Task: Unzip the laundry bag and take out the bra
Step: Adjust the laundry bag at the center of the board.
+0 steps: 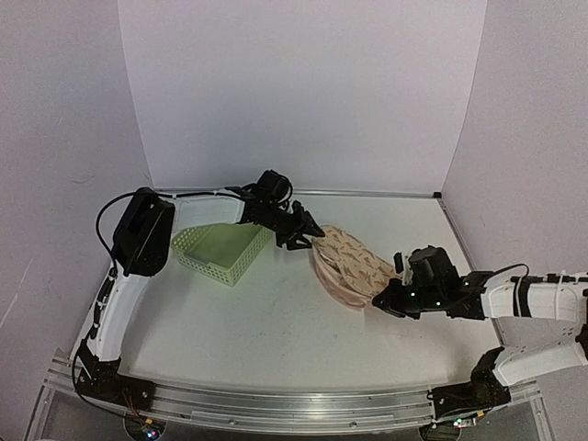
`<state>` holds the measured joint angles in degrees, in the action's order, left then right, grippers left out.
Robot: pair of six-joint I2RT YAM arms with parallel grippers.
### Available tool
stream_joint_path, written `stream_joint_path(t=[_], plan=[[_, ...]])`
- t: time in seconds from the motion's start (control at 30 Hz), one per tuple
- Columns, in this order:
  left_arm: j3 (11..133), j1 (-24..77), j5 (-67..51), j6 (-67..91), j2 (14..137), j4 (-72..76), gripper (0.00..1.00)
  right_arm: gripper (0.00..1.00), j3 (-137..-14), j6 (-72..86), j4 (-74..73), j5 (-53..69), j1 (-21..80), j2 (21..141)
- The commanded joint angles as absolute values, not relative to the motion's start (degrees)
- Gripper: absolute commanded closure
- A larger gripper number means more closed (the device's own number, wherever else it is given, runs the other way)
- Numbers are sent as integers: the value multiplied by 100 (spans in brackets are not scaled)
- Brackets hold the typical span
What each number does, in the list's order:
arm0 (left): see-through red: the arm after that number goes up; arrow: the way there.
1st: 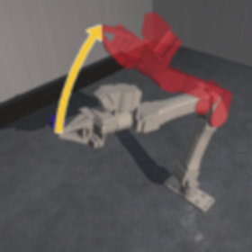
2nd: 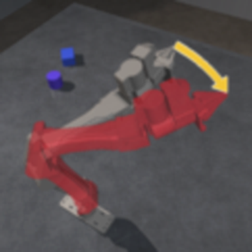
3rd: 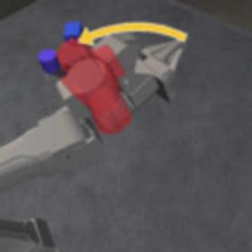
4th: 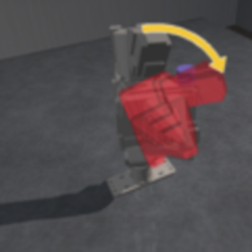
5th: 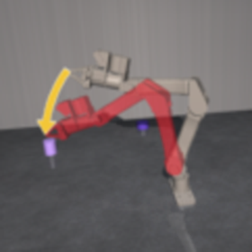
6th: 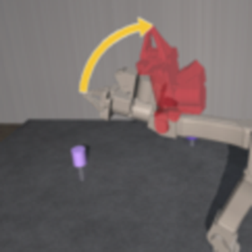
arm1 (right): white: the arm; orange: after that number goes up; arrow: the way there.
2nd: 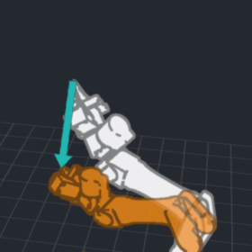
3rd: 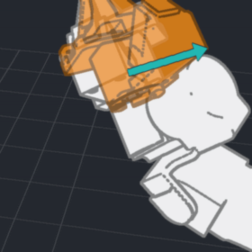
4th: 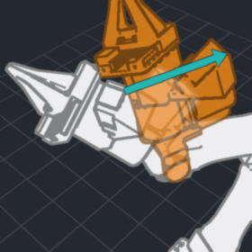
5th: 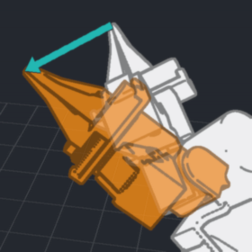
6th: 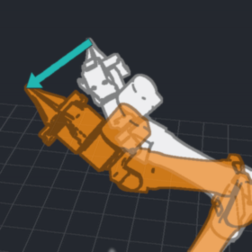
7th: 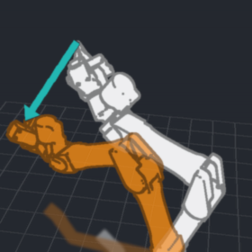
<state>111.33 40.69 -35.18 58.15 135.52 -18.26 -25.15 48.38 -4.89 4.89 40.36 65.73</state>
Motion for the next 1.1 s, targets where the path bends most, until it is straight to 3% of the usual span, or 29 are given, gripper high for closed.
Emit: stream_joint_path(t=[0.0, 0.1, 0.47, 1.07], plan=[[11178, 3950, -3177, 5540, 13041, -2048, 47, 100, -3192, 4957, 191, 574, 4166, 6976], [11124, 3938, -3075, 5431, 12818, -2199, 39, 100, -3506, 4936, 241, 603, 4256, 7292], [10097, 4101, -2980, 5487, 11821, -2225, 33, 100, -4537, 4719, 368, 808, 4393, 8490], [9882, 4561, -3800, 5726, 12362, -1962, 22, 100, -4832, 4579, 356, 885, 4678, 8714]])
